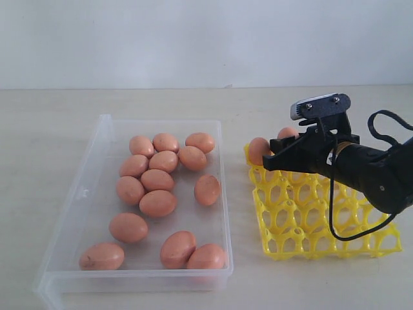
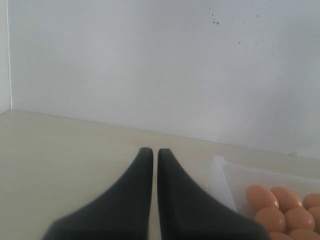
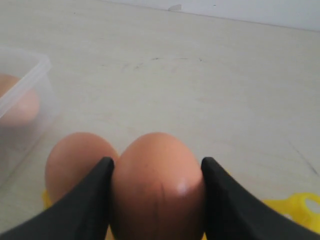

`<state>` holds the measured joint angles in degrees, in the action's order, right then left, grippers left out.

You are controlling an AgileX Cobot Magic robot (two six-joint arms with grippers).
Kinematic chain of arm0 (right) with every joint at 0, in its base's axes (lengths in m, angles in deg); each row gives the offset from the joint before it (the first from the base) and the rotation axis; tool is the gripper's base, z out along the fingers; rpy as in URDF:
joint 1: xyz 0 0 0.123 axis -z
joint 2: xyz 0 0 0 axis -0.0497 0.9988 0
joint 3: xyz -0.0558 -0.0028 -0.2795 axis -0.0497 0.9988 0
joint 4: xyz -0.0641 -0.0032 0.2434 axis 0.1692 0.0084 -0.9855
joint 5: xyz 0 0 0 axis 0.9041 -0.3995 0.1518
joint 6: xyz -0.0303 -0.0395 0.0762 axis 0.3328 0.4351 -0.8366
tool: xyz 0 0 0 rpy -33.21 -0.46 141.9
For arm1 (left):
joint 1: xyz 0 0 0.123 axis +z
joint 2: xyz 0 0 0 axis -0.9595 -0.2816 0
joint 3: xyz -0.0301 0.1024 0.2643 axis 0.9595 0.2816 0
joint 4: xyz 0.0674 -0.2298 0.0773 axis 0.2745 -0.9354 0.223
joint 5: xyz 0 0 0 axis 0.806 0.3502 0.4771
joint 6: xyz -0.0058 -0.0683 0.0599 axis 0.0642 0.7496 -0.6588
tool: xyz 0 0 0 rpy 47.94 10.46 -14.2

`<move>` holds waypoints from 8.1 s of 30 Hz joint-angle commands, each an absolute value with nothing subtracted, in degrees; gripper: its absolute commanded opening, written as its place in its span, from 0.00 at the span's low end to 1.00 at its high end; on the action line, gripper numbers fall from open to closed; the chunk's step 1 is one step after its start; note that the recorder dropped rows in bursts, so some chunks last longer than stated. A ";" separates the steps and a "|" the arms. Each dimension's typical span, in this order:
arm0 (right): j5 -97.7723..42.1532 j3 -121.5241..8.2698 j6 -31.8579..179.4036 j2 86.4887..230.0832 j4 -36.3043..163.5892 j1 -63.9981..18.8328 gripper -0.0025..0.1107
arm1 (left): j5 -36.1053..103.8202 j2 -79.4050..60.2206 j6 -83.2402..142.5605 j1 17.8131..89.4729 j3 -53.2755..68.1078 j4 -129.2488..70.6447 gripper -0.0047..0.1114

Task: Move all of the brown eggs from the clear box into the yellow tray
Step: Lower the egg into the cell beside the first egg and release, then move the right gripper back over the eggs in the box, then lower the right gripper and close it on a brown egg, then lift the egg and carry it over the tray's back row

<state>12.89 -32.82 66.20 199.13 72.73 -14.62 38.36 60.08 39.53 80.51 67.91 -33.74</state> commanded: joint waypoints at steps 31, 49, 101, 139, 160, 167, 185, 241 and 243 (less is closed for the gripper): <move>15.18 -33.13 66.59 198.83 68.14 -14.28 0.49 | 38.27 60.22 40.04 80.41 68.11 -34.25 0.07; -2.02 -34.37 57.74 181.28 85.01 -16.05 0.17 | 38.26 60.22 40.04 80.41 68.11 -34.25 0.07; -66.20 -76.98 121.03 207.98 53.92 -41.77 0.54 | 38.16 60.22 40.04 80.41 68.11 -34.25 0.07; -56.33 -76.98 94.35 207.57 60.95 -44.59 0.54 | 38.30 60.22 40.04 80.41 68.11 -34.25 0.07; -66.67 -77.77 107.36 204.32 61.34 -44.49 0.54 | 38.28 60.22 40.04 80.41 68.11 -34.25 0.07; -67.91 -77.77 109.89 206.69 61.34 -44.49 0.54 | 38.28 60.22 40.04 80.41 68.11 -34.25 0.07; -65.80 -77.77 113.65 209.96 61.79 -44.49 0.36 | 38.17 60.22 40.04 80.41 68.11 -34.25 0.07; 42.15 -25.25 49.77 200.48 99.36 3.61 0.02 | 38.30 60.22 40.04 80.41 68.11 -34.25 0.07; 42.15 -27.16 49.62 201.76 102.60 3.71 0.02 | 38.30 60.22 40.04 80.41 68.11 -34.25 0.07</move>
